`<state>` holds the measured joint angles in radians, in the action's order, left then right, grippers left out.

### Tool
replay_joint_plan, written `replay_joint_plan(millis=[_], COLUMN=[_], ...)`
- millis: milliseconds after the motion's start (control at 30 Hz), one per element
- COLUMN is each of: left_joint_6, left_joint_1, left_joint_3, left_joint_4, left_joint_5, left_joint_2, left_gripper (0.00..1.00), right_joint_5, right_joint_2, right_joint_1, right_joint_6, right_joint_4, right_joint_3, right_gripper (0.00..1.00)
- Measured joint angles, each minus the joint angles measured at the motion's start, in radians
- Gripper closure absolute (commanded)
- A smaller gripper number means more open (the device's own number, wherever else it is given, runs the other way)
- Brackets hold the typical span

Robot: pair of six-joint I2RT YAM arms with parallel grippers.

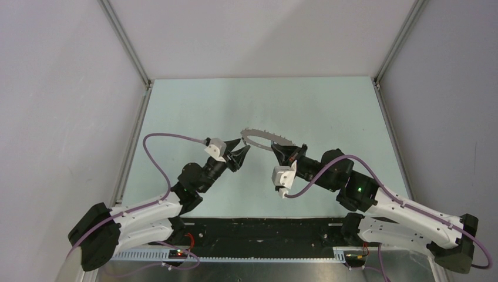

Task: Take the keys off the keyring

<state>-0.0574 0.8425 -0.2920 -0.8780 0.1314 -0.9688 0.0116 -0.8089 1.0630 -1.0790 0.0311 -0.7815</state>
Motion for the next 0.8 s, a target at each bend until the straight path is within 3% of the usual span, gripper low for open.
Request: replay_joint_plan(millis=[300, 400, 800], left_joint_6=[0.014, 0.016, 0.032], left_joint_1=[0.0, 0.0, 0.0], left_joint_3=[0.001, 0.001, 0.001], left_joint_4=[-0.018, -0.023, -0.027], left_joint_5=[-0.004, -0.008, -0.014], left_joint_2=[0.0, -0.002, -0.013], left_gripper=[0.63, 0.77, 0.83], right_joint_5=[0.007, 0.009, 0.008], right_joint_2=[0.002, 0.002, 0.008], right_joint_1=[0.016, 0.019, 0.023], right_joint_6=[0.0, 0.0, 0.0], right_joint_4=[0.018, 0.018, 0.018], right_joint_3=[0.0, 0.0, 0.0], right_gripper=[1.0, 1.0, 1.0])
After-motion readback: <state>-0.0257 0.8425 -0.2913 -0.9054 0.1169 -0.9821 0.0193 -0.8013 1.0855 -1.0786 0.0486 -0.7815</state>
